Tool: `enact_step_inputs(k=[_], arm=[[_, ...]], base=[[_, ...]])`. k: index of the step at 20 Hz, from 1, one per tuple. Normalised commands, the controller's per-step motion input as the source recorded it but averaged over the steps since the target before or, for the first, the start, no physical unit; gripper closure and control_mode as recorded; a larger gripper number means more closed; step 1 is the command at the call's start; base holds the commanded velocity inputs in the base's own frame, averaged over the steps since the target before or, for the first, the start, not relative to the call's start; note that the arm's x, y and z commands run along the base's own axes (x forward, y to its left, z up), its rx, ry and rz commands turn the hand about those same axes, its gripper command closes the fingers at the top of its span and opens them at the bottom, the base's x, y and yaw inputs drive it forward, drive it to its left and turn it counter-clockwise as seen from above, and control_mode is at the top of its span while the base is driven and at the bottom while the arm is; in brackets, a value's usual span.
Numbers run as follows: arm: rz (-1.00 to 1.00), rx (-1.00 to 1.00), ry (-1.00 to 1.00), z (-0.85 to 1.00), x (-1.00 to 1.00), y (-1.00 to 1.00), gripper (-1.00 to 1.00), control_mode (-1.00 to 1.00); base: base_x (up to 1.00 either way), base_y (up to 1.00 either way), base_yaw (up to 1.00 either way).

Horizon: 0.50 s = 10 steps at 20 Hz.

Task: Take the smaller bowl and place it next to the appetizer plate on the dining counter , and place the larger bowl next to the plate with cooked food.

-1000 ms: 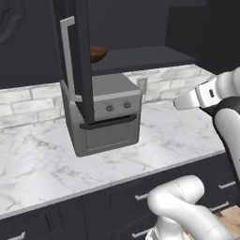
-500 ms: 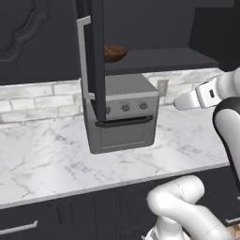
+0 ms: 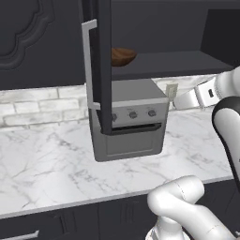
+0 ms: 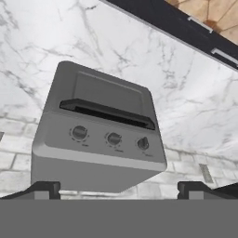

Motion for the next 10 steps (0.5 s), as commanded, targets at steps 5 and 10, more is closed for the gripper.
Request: enact_step_inputs(k=[5, 10], arm=[[0.00, 0.00, 0.00, 0.00, 0.00, 0.00, -1.00, 1.00], [0.00, 0.00, 0.00, 0.00, 0.22, 0.02, -1.00, -1.00]], base=[[0.80, 0.09, -0.01], [0.24, 0.05, -0.02]])
